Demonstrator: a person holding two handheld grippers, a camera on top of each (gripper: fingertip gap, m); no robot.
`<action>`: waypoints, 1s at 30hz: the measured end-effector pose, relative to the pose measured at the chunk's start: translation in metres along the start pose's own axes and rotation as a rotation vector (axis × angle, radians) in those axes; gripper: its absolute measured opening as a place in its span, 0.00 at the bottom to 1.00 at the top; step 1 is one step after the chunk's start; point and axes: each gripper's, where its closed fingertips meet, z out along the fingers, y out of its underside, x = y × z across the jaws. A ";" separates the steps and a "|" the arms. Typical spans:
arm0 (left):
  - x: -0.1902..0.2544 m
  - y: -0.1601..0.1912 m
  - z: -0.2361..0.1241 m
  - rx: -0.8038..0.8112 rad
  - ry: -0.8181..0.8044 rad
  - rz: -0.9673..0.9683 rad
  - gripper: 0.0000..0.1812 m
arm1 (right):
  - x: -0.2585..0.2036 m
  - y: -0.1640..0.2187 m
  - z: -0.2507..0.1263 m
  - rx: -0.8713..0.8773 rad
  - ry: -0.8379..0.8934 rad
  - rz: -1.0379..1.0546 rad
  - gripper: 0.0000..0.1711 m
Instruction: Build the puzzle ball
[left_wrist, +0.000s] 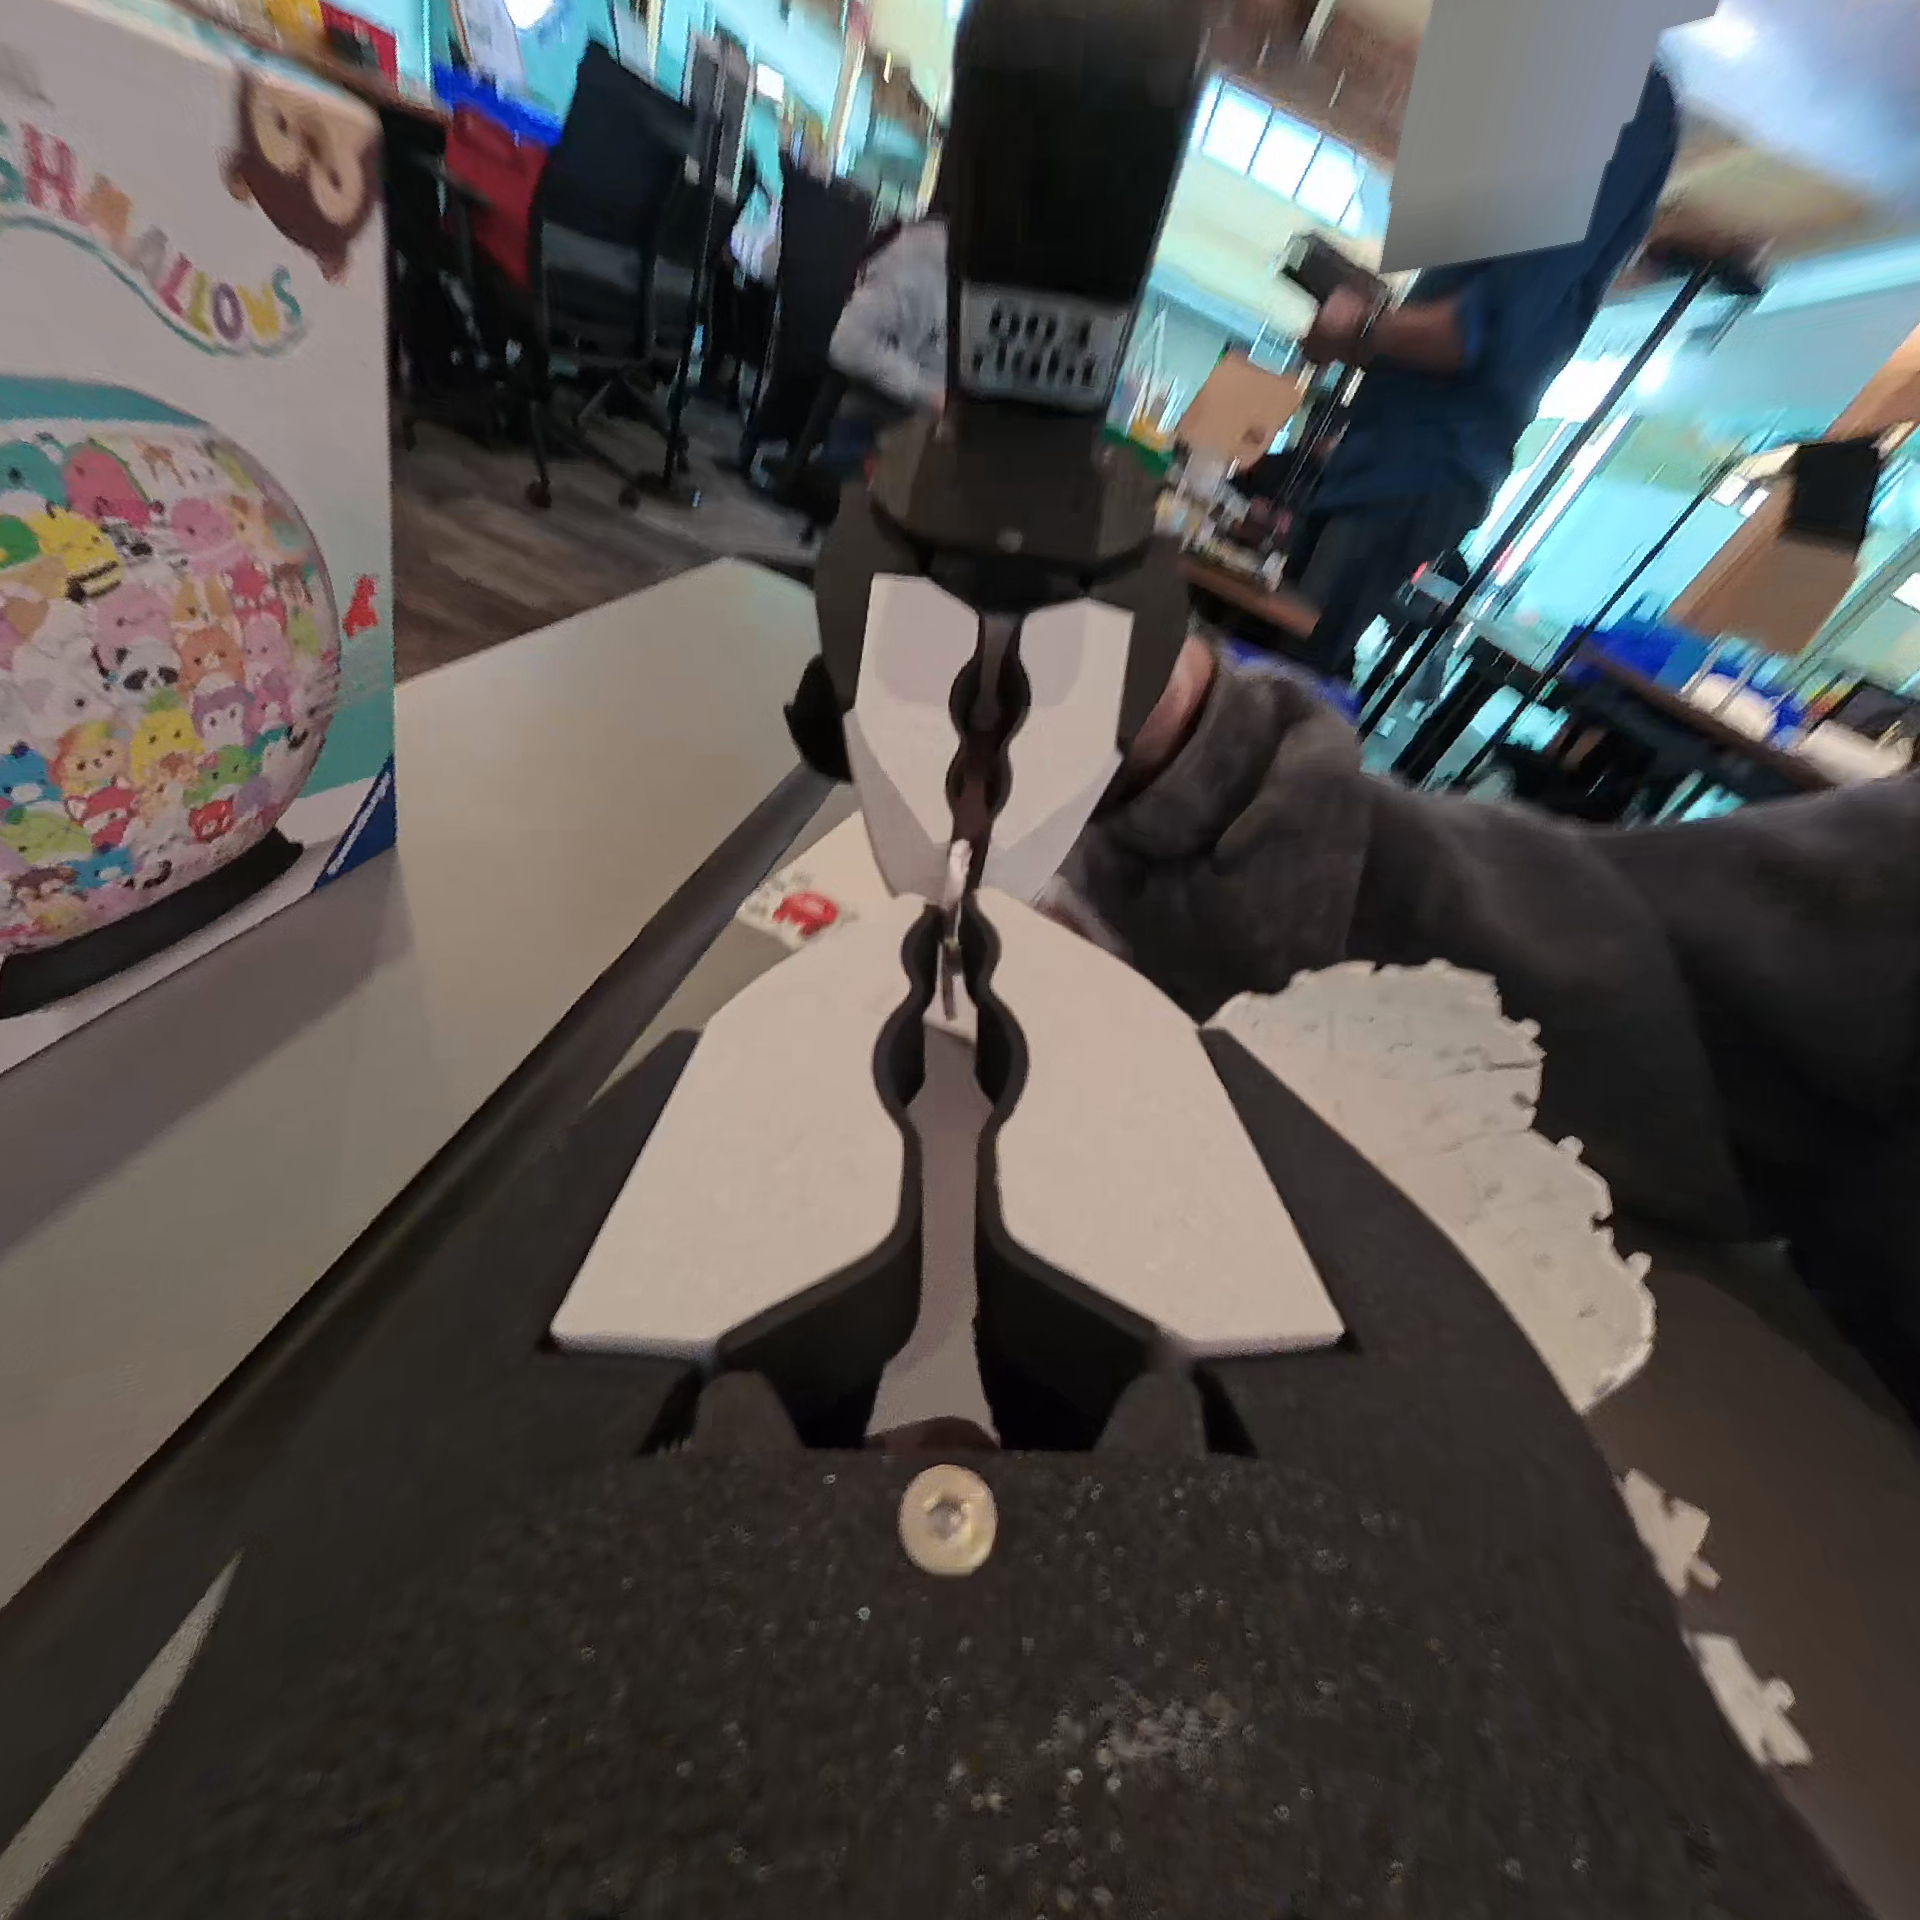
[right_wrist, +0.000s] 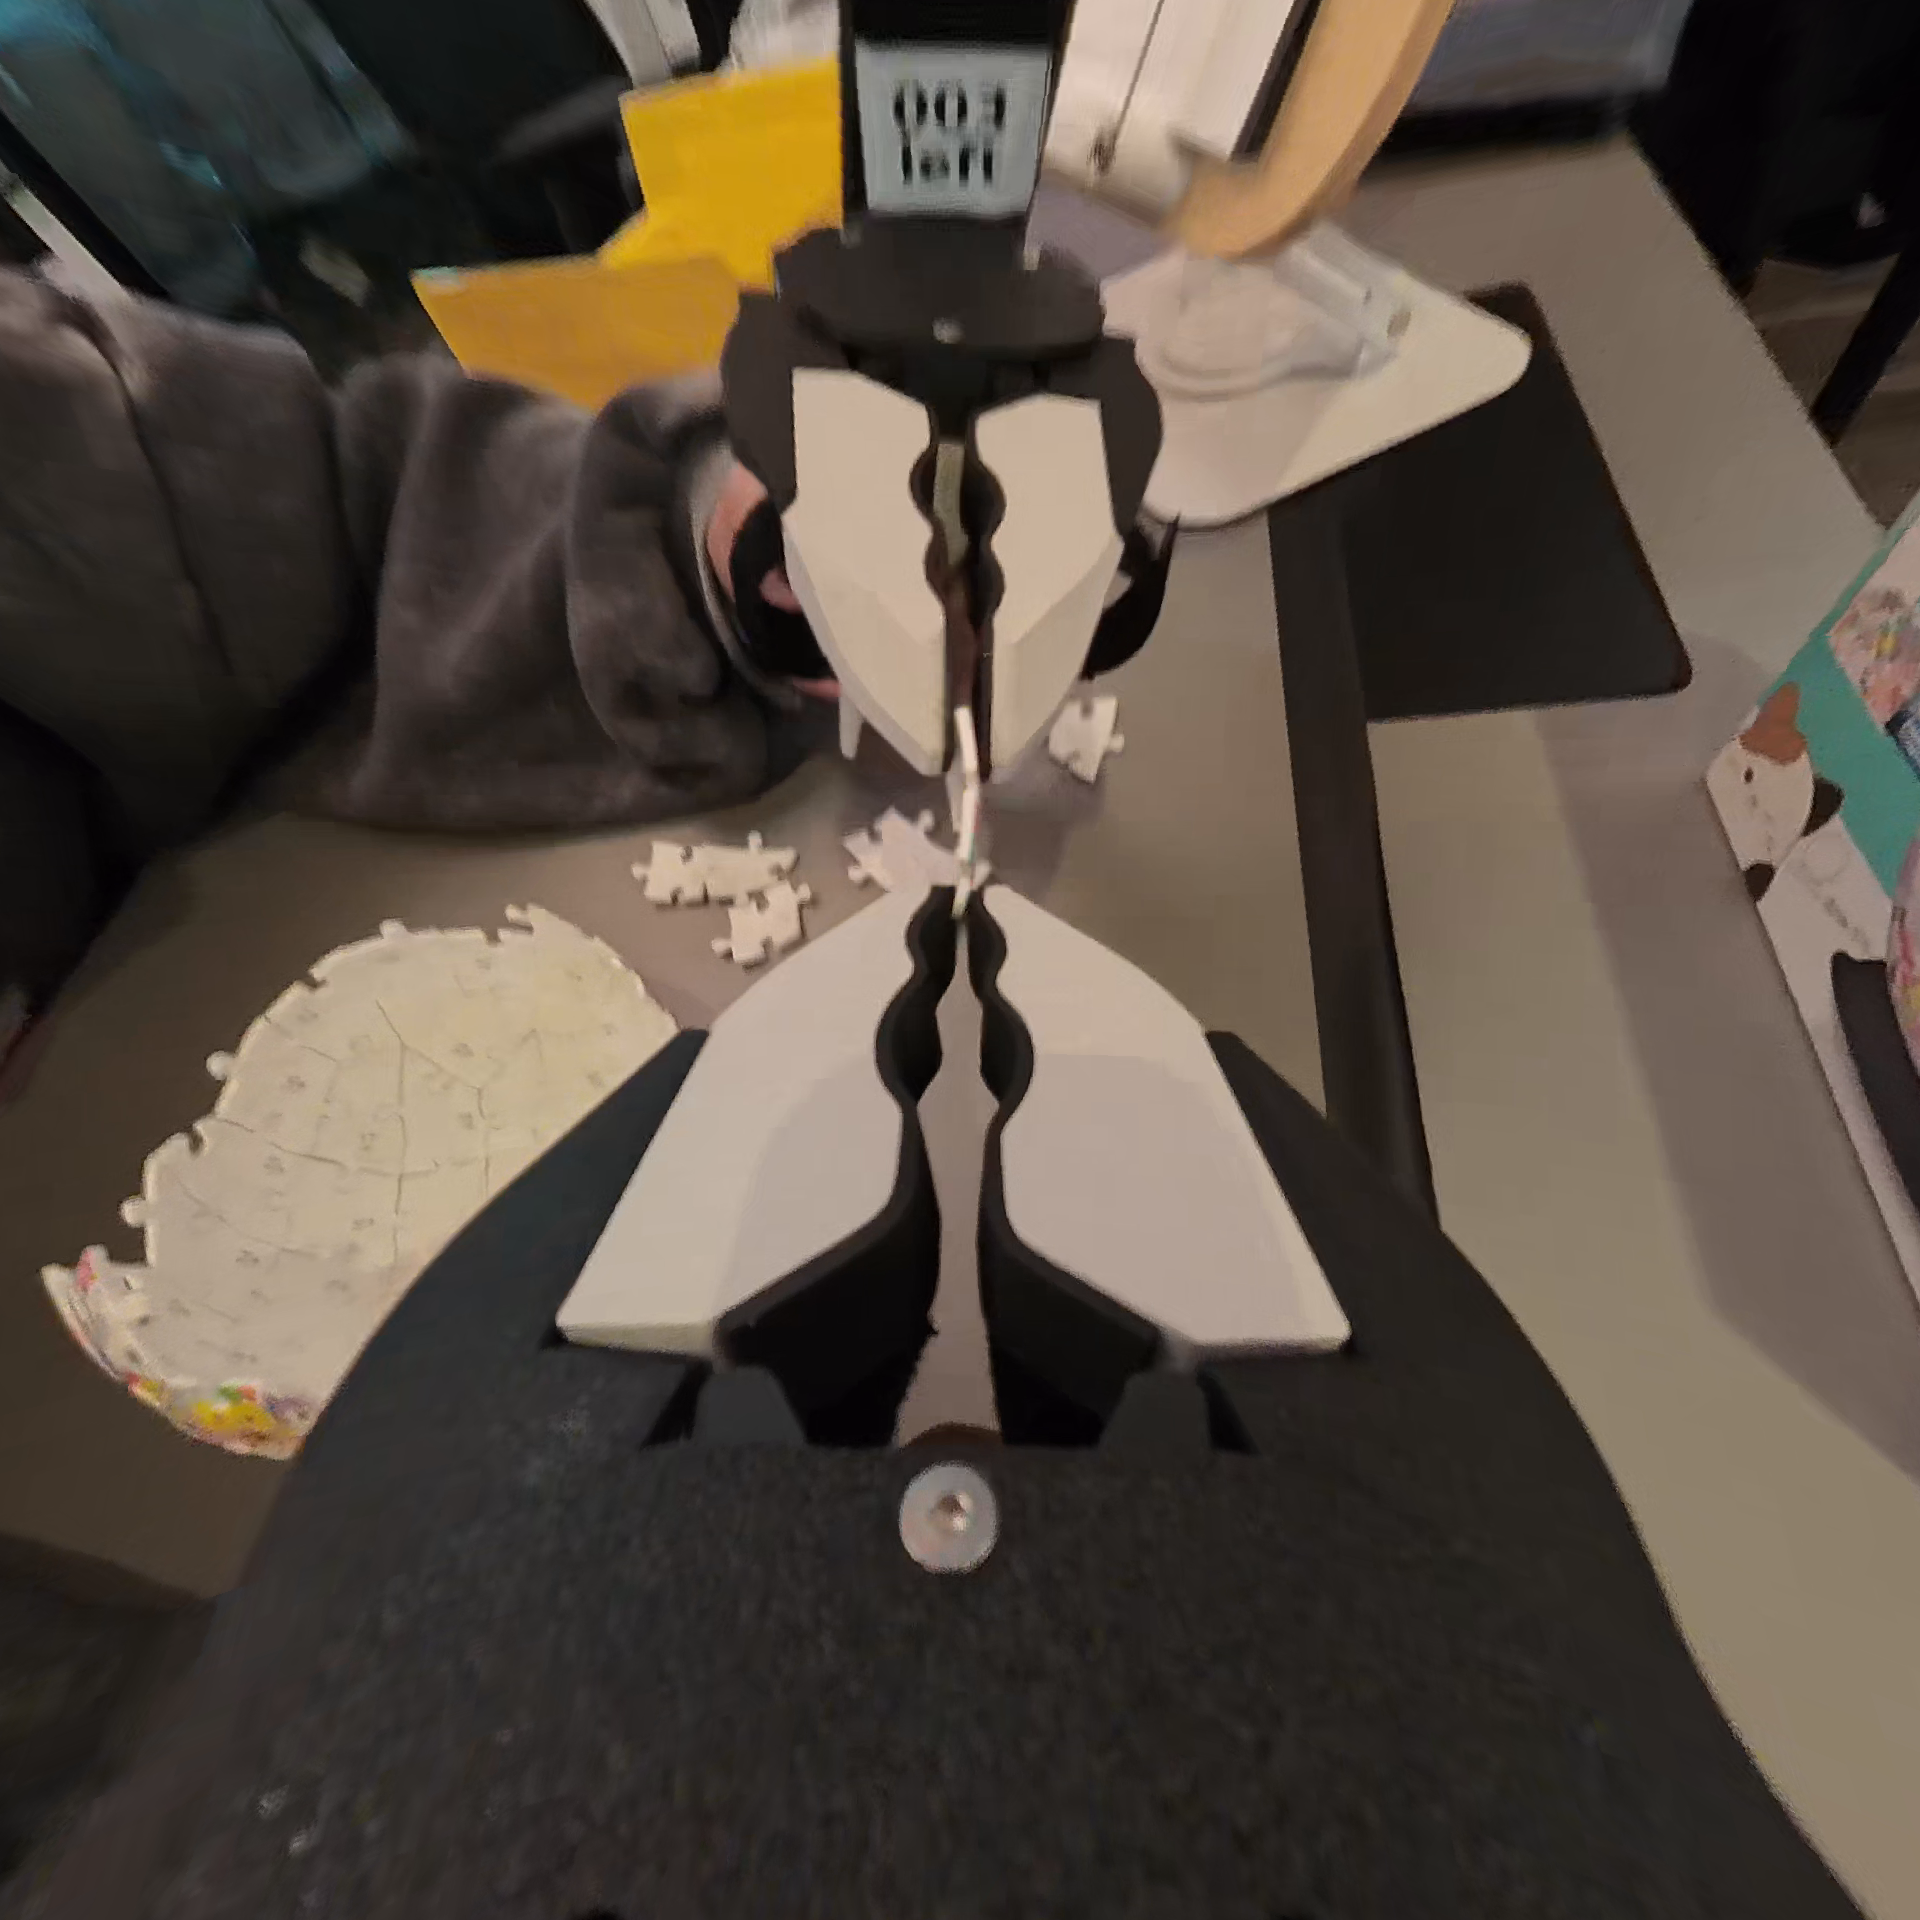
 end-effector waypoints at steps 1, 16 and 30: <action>0.000 -0.007 -0.003 0.050 0.007 -0.023 0.03 | 0.002 -0.006 -0.002 0.050 -0.011 0.021 0.01; -0.024 0.002 -0.011 -0.084 -0.130 -0.016 0.01 | 0.023 -0.019 -0.003 0.114 0.153 -0.030 0.07; 0.011 0.052 0.018 -0.561 -0.228 0.366 0.01 | -0.019 0.011 0.003 -0.364 0.220 -0.347 0.00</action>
